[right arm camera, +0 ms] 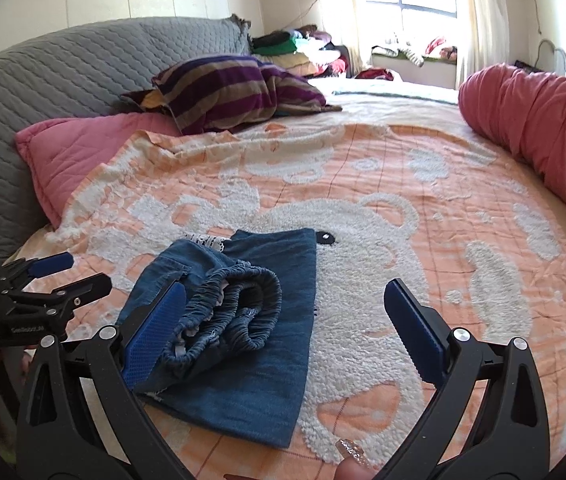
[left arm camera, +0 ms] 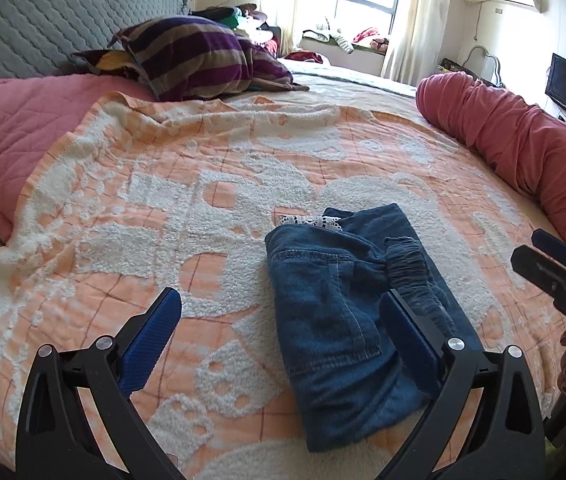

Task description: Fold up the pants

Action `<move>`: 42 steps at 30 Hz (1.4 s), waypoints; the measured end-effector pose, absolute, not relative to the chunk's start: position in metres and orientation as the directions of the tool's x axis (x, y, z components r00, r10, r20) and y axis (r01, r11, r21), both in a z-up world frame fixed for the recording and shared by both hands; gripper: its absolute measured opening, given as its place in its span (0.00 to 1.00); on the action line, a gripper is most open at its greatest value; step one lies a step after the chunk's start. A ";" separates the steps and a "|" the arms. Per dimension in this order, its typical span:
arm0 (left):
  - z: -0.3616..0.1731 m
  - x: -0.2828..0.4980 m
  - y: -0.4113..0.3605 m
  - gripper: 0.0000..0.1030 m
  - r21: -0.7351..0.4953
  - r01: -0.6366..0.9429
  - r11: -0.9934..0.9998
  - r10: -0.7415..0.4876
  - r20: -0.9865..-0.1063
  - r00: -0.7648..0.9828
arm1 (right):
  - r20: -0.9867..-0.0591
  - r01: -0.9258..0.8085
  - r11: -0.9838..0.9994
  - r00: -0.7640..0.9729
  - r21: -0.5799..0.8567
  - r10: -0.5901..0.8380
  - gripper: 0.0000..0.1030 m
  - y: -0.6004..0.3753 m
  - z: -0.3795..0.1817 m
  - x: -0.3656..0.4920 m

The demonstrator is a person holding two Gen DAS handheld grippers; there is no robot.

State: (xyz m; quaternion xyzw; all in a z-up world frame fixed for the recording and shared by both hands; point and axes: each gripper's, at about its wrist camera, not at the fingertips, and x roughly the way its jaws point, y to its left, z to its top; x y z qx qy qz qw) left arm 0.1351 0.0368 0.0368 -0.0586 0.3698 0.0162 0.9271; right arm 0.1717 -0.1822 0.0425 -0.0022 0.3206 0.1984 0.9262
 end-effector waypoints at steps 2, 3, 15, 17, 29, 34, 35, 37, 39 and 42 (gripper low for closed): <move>0.040 0.129 0.036 0.96 -0.095 -0.073 0.993 -0.011 -0.680 0.733 | -0.578 -0.370 0.920 0.726 0.128 0.372 0.91 -0.187 0.047 0.164; 0.042 0.124 0.035 0.96 -0.094 -0.075 0.993 -0.008 -0.673 0.740 | -0.572 -0.371 0.919 0.729 0.132 0.376 0.91 -0.189 0.049 0.160; 0.037 0.073 0.023 0.96 -0.088 -0.048 0.995 -0.024 -0.671 0.741 | -0.546 -0.410 0.903 0.732 0.126 0.408 0.91 -0.205 0.056 0.106; 0.032 0.062 0.021 0.96 -0.089 -0.046 0.995 -0.026 -0.677 0.736 | -0.547 -0.418 0.900 0.729 0.122 0.412 0.91 -0.205 0.055 0.097; 0.016 0.029 0.023 0.96 -0.100 -0.045 0.994 -0.039 -0.702 0.711 | -0.578 -0.435 0.894 0.704 0.108 0.412 0.91 -0.204 0.041 0.062; 0.008 0.016 0.020 0.96 -0.095 -0.035 0.995 -0.043 -0.712 0.701 | -0.593 -0.425 0.899 0.698 0.108 0.402 0.91 -0.208 0.033 0.054; 0.006 0.014 0.019 0.96 -0.095 -0.034 0.995 -0.044 -0.715 0.697 | -0.596 -0.421 0.900 0.697 0.109 0.398 0.91 -0.210 0.032 0.052; 0.001 0.010 0.018 0.96 -0.093 -0.030 0.995 -0.047 -0.722 0.690 | -0.602 -0.417 0.902 0.694 0.112 0.395 0.91 -0.211 0.028 0.050; -0.004 0.008 0.016 0.96 -0.094 -0.031 0.995 -0.048 -0.730 0.682 | -0.610 -0.413 0.904 0.689 0.112 0.390 0.91 -0.212 0.024 0.048; -0.012 0.010 0.015 0.96 -0.086 -0.029 0.996 -0.045 -0.744 0.667 | -0.633 -0.402 0.908 0.674 0.117 0.380 0.91 -0.212 0.014 0.048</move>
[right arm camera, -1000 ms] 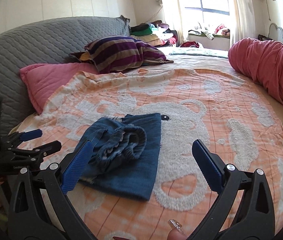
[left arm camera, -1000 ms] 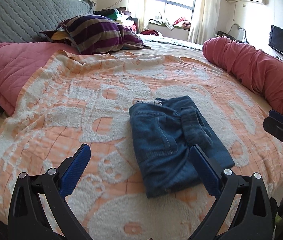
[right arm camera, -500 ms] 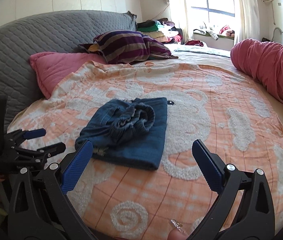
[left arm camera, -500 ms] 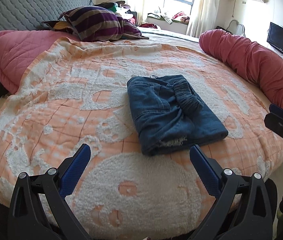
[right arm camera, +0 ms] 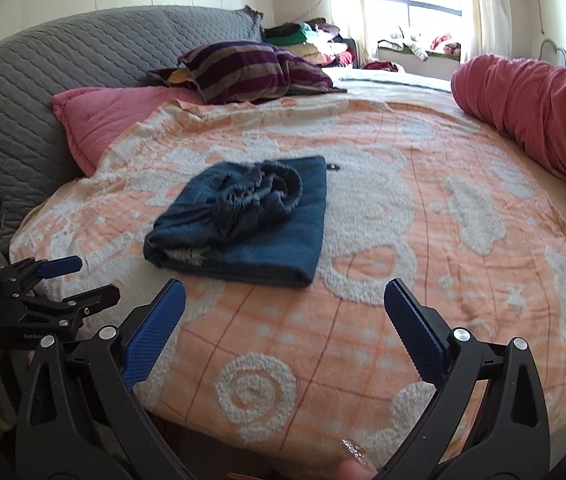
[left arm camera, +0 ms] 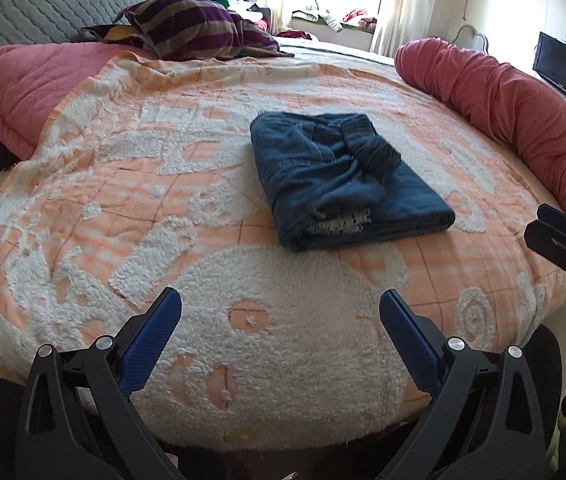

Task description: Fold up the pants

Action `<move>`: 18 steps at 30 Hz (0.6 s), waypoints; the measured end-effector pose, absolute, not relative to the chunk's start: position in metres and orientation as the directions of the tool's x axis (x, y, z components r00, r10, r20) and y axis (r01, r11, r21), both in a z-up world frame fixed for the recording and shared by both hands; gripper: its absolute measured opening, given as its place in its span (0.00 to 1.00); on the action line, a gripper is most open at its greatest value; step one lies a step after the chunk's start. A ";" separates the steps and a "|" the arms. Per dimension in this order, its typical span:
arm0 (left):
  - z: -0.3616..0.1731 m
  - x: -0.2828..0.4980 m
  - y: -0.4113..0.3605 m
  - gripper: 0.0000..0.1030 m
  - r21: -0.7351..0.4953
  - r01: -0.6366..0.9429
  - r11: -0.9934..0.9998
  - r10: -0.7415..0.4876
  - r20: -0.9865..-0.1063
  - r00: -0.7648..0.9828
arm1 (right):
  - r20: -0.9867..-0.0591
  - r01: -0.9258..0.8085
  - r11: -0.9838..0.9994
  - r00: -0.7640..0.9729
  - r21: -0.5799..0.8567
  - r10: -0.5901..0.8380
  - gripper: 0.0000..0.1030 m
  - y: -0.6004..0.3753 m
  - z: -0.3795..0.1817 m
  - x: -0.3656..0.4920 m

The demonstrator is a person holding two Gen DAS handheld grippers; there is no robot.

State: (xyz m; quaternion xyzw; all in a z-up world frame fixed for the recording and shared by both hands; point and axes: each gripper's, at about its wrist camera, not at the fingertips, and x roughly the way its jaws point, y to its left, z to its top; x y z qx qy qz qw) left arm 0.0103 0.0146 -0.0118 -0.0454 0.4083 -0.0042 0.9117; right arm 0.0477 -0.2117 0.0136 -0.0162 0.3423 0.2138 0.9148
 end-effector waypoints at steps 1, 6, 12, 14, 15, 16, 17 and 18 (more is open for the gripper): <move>-0.013 0.011 0.014 0.96 -0.085 -0.032 0.996 -0.043 -0.747 0.663 | -0.640 -0.397 0.910 0.670 0.119 0.376 0.91 -0.212 0.010 0.048; -0.020 0.015 0.016 0.96 -0.102 -0.028 0.994 -0.059 -0.755 0.653 | -0.670 -0.378 0.916 0.646 0.136 0.366 0.91 -0.215 -0.005 0.052; -0.027 0.022 0.020 0.96 -0.128 -0.031 0.991 -0.079 -0.765 0.639 | -0.687 -0.364 0.922 0.637 0.133 0.350 0.91 -0.214 -0.013 0.057; -0.027 0.023 0.021 0.96 -0.131 -0.036 0.991 -0.078 -0.764 0.640 | -0.688 -0.368 0.920 0.634 0.133 0.353 0.91 -0.214 -0.014 0.057; -0.027 0.023 0.021 0.96 -0.133 -0.036 0.990 -0.079 -0.763 0.641 | -0.690 -0.367 0.921 0.633 0.132 0.351 0.91 -0.213 -0.015 0.057; -0.027 0.023 0.021 0.96 -0.135 -0.037 0.990 -0.080 -0.763 0.642 | -0.690 -0.368 0.921 0.633 0.131 0.351 0.91 -0.213 -0.015 0.057; -0.027 0.023 0.021 0.96 -0.137 -0.038 0.990 -0.081 -0.763 0.642 | -0.691 -0.369 0.920 0.631 0.131 0.351 0.91 -0.212 -0.015 0.057; -0.026 0.024 0.022 0.96 -0.140 -0.037 0.989 -0.084 -0.762 0.642 | -0.692 -0.369 0.920 0.631 0.129 0.350 0.91 -0.212 -0.015 0.057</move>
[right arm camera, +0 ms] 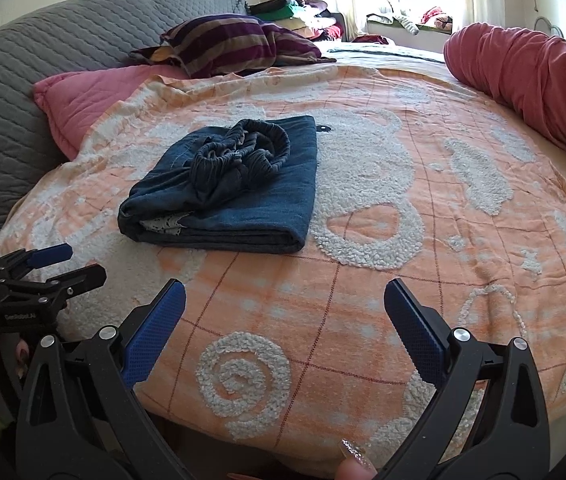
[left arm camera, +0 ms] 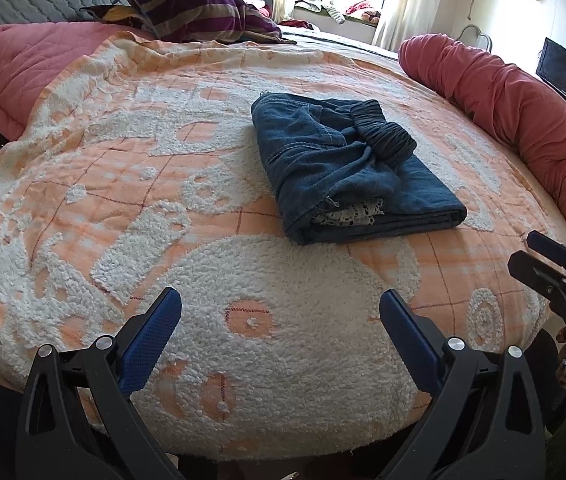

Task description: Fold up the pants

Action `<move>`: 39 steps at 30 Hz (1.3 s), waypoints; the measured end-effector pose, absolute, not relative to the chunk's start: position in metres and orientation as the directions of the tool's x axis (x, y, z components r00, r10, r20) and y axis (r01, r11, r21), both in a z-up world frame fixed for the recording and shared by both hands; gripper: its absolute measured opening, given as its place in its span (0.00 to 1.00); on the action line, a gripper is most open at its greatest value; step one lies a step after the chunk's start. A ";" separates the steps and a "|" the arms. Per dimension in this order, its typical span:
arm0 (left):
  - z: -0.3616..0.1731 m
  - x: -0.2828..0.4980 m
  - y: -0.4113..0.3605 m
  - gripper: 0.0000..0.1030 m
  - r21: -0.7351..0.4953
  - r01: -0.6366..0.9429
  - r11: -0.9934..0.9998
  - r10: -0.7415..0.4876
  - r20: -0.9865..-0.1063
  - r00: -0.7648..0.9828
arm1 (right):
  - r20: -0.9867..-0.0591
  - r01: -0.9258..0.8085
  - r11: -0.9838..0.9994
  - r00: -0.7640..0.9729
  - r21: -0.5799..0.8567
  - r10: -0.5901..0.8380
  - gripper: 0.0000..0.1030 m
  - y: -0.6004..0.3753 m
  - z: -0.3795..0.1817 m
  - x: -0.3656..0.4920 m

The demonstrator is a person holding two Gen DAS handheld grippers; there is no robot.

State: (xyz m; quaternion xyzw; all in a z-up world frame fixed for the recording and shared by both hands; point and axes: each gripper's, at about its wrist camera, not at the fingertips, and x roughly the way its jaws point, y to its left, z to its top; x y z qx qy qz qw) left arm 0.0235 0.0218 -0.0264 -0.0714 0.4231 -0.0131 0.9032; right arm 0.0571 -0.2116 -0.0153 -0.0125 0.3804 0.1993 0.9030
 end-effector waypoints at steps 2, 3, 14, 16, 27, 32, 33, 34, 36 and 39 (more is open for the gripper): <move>-0.026 0.024 0.022 0.96 -0.140 -0.040 0.989 -0.082 -0.763 0.641 | -0.691 -0.370 0.920 0.632 0.130 0.351 0.91 -0.212 -0.015 0.057; -0.026 0.024 0.022 0.96 -0.138 -0.041 0.990 -0.080 -0.763 0.642 | -0.691 -0.370 0.920 0.632 0.130 0.352 0.91 -0.211 -0.015 0.057; -0.024 0.024 0.024 0.96 -0.142 -0.047 0.989 -0.079 -0.762 0.643 | -0.680 -0.375 0.919 0.642 0.126 0.355 0.91 -0.211 -0.009 0.056; -0.023 0.024 0.024 0.96 -0.141 -0.047 0.989 -0.079 -0.762 0.642 | -0.680 -0.371 0.921 0.644 0.122 0.350 0.91 -0.211 -0.008 0.056; -0.023 0.024 0.023 0.96 -0.142 -0.046 0.989 -0.079 -0.761 0.644 | -0.681 -0.365 0.924 0.648 0.116 0.341 0.91 -0.212 -0.007 0.056; -0.022 0.024 0.023 0.96 -0.145 -0.043 0.989 -0.083 -0.761 0.644 | -0.682 -0.364 0.925 0.650 0.110 0.336 0.91 -0.213 -0.007 0.057; -0.022 0.024 0.022 0.96 -0.142 -0.043 0.989 -0.082 -0.762 0.643 | -0.682 -0.364 0.925 0.650 0.109 0.336 0.91 -0.213 -0.007 0.057; -0.022 0.024 0.021 0.96 -0.135 -0.043 0.990 -0.076 -0.763 0.642 | -0.682 -0.364 0.925 0.650 0.108 0.335 0.91 -0.214 -0.007 0.057; -0.022 0.024 0.020 0.96 -0.139 -0.037 0.990 -0.083 -0.763 0.641 | -0.682 -0.362 0.926 0.651 0.107 0.333 0.91 -0.215 -0.007 0.057; -0.022 0.024 0.019 0.96 -0.139 -0.030 0.990 -0.087 -0.760 0.644 | -0.682 -0.360 0.927 0.652 0.107 0.332 0.91 -0.215 -0.007 0.057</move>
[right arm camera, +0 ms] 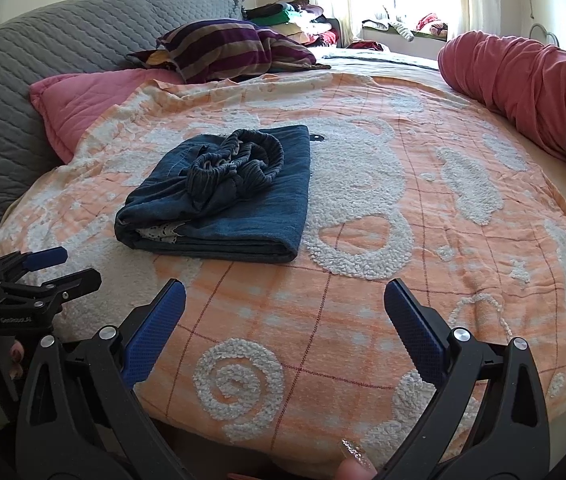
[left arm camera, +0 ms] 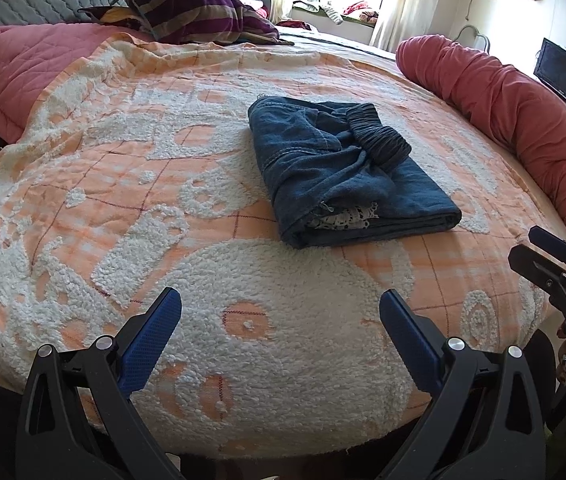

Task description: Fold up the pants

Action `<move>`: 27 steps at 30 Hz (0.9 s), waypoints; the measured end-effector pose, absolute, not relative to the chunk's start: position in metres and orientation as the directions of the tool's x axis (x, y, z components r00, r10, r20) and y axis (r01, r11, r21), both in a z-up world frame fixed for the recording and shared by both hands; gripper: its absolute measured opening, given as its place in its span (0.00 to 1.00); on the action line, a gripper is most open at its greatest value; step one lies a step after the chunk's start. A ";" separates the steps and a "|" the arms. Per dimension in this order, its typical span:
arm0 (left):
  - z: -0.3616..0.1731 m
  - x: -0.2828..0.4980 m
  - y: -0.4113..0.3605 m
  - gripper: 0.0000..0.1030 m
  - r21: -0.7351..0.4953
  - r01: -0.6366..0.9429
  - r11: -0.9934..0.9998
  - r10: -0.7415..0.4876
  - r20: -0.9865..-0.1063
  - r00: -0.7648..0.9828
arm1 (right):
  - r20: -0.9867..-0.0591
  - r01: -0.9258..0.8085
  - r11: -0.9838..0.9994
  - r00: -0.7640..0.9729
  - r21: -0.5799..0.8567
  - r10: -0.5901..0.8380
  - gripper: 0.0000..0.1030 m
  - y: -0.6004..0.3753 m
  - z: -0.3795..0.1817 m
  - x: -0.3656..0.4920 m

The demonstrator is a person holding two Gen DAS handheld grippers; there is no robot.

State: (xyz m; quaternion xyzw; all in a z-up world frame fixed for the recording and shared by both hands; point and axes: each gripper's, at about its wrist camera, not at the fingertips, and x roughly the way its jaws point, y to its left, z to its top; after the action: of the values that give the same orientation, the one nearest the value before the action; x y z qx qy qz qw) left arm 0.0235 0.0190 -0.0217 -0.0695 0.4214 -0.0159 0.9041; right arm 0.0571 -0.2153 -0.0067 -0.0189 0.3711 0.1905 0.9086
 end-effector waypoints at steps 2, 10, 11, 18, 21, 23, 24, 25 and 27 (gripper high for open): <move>-0.021 0.023 0.019 0.96 -0.140 -0.029 0.990 -0.088 -0.758 0.647 | -0.682 -0.358 0.927 0.653 0.107 0.331 0.91 -0.216 -0.007 0.057; -0.019 0.022 0.021 0.96 -0.131 -0.039 0.991 -0.073 -0.751 0.656 | -0.684 -0.353 0.929 0.653 0.107 0.327 0.91 -0.217 -0.008 0.057; -0.018 0.022 0.022 0.96 -0.132 -0.039 0.990 -0.075 -0.751 0.656 | -0.684 -0.353 0.930 0.653 0.106 0.326 0.91 -0.217 -0.008 0.057; -0.017 0.022 0.022 0.96 -0.130 -0.037 0.991 -0.074 -0.748 0.659 | -0.684 -0.355 0.929 0.652 0.106 0.327 0.91 -0.217 -0.008 0.057; -0.018 0.022 0.022 0.96 -0.131 -0.039 0.991 -0.073 -0.751 0.656 | -0.686 -0.354 0.929 0.651 0.106 0.326 0.91 -0.217 -0.009 0.057; -0.018 0.022 0.023 0.96 -0.131 -0.043 0.990 -0.072 -0.753 0.654 | -0.686 -0.353 0.930 0.651 0.106 0.325 0.91 -0.217 -0.009 0.057; -0.018 0.023 0.023 0.96 -0.132 -0.044 0.990 -0.072 -0.753 0.654 | -0.687 -0.353 0.930 0.650 0.105 0.325 0.91 -0.217 -0.009 0.057; -0.018 0.023 0.023 0.96 -0.131 -0.044 0.990 -0.071 -0.754 0.653 | -0.687 -0.352 0.930 0.651 0.105 0.324 0.91 -0.217 -0.010 0.057; -0.018 0.023 0.023 0.96 -0.131 -0.043 0.990 -0.071 -0.754 0.653 | -0.687 -0.353 0.930 0.651 0.104 0.324 0.91 -0.218 -0.010 0.057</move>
State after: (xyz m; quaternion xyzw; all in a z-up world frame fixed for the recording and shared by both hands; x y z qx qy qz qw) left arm 0.0227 0.0232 -0.0185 -0.0689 0.4162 -0.0077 0.9066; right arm 0.0566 -0.2181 -0.0099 -0.0193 0.3742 0.1863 0.9082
